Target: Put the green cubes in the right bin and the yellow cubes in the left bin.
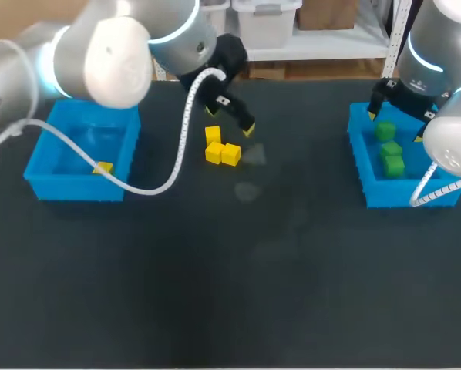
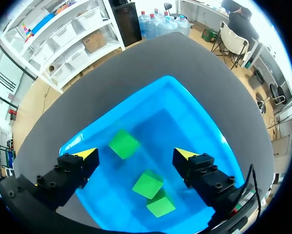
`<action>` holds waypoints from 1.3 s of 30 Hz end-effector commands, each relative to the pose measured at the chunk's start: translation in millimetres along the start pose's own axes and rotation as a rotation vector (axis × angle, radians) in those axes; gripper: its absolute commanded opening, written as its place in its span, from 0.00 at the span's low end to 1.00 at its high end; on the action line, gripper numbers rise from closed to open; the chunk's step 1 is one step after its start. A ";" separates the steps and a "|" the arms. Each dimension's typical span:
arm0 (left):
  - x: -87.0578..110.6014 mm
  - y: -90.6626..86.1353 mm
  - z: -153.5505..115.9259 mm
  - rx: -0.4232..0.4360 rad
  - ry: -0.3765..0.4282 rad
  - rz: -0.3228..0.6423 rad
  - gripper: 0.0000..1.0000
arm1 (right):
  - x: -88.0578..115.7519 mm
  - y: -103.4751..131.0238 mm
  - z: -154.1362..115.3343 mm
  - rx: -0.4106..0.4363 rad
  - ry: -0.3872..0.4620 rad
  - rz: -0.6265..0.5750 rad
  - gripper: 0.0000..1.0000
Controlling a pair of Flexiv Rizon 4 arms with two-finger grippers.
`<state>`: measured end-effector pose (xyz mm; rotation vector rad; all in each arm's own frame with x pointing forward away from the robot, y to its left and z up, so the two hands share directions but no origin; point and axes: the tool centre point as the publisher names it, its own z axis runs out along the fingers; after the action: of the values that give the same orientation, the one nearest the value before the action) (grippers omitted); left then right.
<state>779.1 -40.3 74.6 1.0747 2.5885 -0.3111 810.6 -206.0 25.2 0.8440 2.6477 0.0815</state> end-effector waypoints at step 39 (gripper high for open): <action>23.0 36.8 44.5 -0.163 0.071 -0.366 1.00 | 0.1 -0.5 0.1 -0.001 0.000 0.000 1.00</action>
<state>796.6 -12.5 25.6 0.5795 2.8116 -0.1437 810.6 -206.1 25.2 0.8441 2.6476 0.0815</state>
